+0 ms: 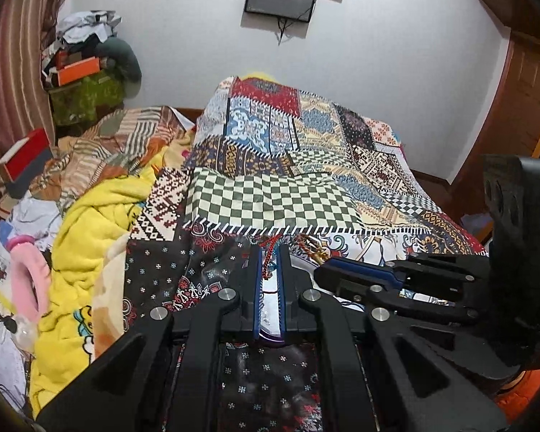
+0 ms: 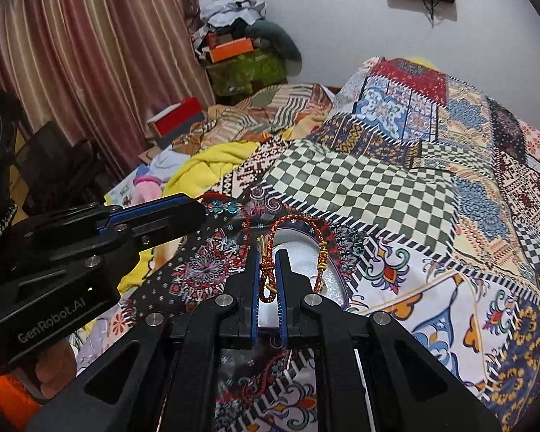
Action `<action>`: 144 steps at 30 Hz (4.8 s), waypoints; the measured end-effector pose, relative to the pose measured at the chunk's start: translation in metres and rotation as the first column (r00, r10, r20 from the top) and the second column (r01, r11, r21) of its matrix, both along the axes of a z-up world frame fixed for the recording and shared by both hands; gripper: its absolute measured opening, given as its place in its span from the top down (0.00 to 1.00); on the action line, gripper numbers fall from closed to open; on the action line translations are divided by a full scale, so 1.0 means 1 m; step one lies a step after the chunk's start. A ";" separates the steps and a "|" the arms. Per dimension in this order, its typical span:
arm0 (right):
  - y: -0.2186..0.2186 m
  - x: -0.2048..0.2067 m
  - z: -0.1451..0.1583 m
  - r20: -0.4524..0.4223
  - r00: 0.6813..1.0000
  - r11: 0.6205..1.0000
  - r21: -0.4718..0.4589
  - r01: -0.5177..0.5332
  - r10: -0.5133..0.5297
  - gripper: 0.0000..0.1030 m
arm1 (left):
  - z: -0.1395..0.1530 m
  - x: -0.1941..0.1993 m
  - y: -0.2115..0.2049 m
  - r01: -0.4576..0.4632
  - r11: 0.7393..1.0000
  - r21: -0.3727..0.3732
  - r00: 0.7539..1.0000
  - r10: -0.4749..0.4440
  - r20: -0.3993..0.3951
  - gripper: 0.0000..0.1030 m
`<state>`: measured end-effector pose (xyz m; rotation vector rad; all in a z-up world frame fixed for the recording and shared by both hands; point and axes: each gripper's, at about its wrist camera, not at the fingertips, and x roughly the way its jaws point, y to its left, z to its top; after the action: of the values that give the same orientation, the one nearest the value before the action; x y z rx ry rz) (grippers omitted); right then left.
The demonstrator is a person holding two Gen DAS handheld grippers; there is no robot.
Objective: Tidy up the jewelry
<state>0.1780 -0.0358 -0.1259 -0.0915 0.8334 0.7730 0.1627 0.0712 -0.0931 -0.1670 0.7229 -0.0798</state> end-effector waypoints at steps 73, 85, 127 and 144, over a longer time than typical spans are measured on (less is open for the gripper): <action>-0.182 -0.041 0.003 0.011 0.942 0.935 -0.113 0.336 -0.337 0.60 | -0.079 -0.003 -0.131 0.286 0.957 0.051 0.917 -0.258 -0.304 0.70; -0.177 -0.029 -0.022 -0.068 0.946 0.944 -0.117 0.307 -0.316 0.60 | -0.103 0.007 -0.144 0.313 0.948 0.059 0.904 -0.278 -0.325 0.71; -0.128 0.019 -0.055 -0.202 0.962 0.977 -0.151 0.153 -0.182 0.91 | -0.075 0.020 -0.124 0.259 0.964 0.054 0.946 -0.241 -0.218 0.87; -0.124 0.028 -0.067 -0.192 0.961 0.950 -0.279 0.142 -0.200 0.79 | -0.072 0.018 -0.119 0.252 0.967 0.049 0.949 -0.237 -0.208 0.87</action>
<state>0.2060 -0.1600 -0.1927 -0.1699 1.1361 0.5096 0.1806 -0.0478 -0.1650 -0.0121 0.9448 -0.2756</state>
